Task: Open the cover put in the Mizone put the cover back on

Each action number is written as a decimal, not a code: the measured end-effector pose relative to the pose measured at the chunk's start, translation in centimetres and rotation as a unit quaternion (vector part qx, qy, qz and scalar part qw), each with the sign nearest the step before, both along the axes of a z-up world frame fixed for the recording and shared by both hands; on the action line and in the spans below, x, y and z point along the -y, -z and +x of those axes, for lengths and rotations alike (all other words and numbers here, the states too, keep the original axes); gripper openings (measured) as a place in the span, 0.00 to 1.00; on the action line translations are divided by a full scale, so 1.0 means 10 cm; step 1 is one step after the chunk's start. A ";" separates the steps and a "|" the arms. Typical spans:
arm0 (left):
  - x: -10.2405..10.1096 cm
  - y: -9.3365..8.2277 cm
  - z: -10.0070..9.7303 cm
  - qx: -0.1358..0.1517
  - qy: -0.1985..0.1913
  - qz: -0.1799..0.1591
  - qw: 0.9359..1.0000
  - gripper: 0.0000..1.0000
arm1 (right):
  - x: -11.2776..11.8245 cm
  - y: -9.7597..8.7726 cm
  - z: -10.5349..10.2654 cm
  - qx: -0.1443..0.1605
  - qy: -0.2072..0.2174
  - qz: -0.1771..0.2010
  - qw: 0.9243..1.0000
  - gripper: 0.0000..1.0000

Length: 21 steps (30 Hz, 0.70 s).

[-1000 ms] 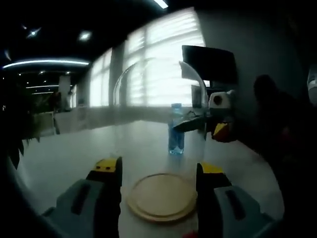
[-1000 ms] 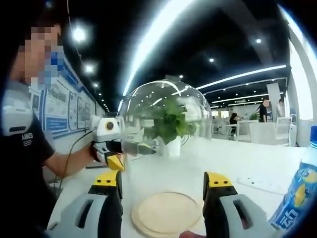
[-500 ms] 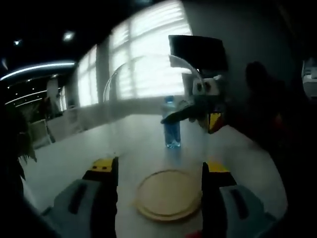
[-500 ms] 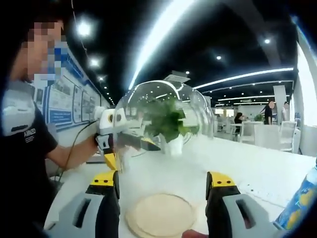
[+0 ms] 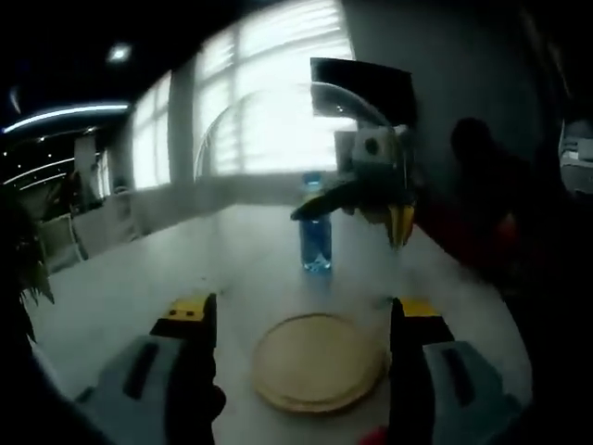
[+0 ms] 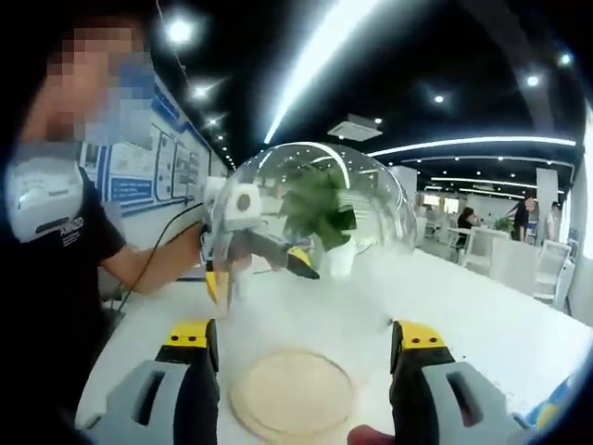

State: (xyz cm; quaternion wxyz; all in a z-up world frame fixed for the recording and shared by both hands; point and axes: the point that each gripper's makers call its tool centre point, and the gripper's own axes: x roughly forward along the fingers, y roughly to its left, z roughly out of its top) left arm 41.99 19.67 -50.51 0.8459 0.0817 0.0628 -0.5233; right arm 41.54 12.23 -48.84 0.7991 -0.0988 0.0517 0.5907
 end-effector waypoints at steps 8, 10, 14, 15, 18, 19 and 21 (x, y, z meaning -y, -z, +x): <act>0.05 -0.07 0.02 0.003 0.022 0.011 1.000 0.64 | -0.02 -0.03 0.01 -0.009 -0.002 0.005 1.000 0.70; 0.06 -0.09 0.02 0.003 0.023 0.003 1.000 0.66 | -0.01 -0.02 0.01 -0.007 0.000 0.006 1.000 0.70; 0.10 -0.09 0.04 -0.003 0.024 -0.003 1.000 0.68 | 0.01 -0.01 0.01 -0.013 -0.003 0.009 1.000 0.69; 0.10 -0.08 0.04 -0.004 0.023 -0.003 1.000 0.68 | 0.01 0.00 0.01 -0.014 -0.005 0.008 1.000 0.69; 0.09 -0.02 0.04 -0.014 0.023 -0.003 1.000 0.67 | 0.02 0.01 0.01 -0.016 -0.008 0.008 1.000 0.68; 0.09 -0.02 0.04 -0.015 0.023 -0.003 1.000 0.67 | 0.01 0.01 0.01 -0.016 -0.009 0.009 1.000 0.69; 0.09 -0.02 0.04 -0.012 0.024 -0.003 1.000 0.67 | 0.02 0.02 0.02 -0.019 -0.010 0.012 1.000 0.69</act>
